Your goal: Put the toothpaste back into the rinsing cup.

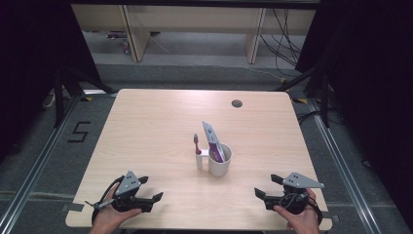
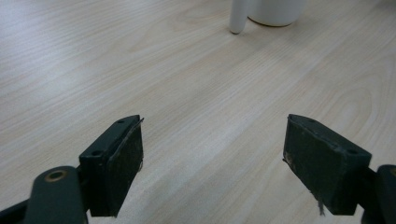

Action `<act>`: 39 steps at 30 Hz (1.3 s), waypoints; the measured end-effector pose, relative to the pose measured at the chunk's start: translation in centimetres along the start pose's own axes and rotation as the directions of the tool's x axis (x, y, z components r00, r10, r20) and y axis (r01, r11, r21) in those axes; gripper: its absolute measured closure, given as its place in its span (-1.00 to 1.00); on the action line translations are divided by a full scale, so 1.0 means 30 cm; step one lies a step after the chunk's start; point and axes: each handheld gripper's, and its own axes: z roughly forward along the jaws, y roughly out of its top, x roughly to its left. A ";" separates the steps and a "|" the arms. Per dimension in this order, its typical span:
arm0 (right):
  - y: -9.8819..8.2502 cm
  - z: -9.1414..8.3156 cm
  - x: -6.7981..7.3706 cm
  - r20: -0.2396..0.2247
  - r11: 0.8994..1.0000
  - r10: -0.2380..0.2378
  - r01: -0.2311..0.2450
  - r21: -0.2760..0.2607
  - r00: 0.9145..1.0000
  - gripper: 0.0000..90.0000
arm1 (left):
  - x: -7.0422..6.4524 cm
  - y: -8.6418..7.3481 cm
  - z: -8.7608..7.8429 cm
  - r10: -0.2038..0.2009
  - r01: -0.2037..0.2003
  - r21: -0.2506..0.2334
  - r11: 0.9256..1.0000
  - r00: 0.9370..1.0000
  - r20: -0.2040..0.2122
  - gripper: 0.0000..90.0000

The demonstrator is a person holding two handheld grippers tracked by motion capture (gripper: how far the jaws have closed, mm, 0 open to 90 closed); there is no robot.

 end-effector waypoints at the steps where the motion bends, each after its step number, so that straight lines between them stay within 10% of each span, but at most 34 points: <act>1: -0.004 -0.004 0.005 -0.006 1.000 0.023 -0.023 0.019 1.000 -0.63 | 0.000 0.000 0.000 0.000 0.000 0.000 1.000 1.000 0.000 -0.56; 39: -0.065 -0.012 0.022 -0.022 0.987 0.000 0.003 0.162 1.000 -0.63 | -0.019 0.000 0.024 0.035 -0.036 0.012 0.999 0.999 0.026 -0.57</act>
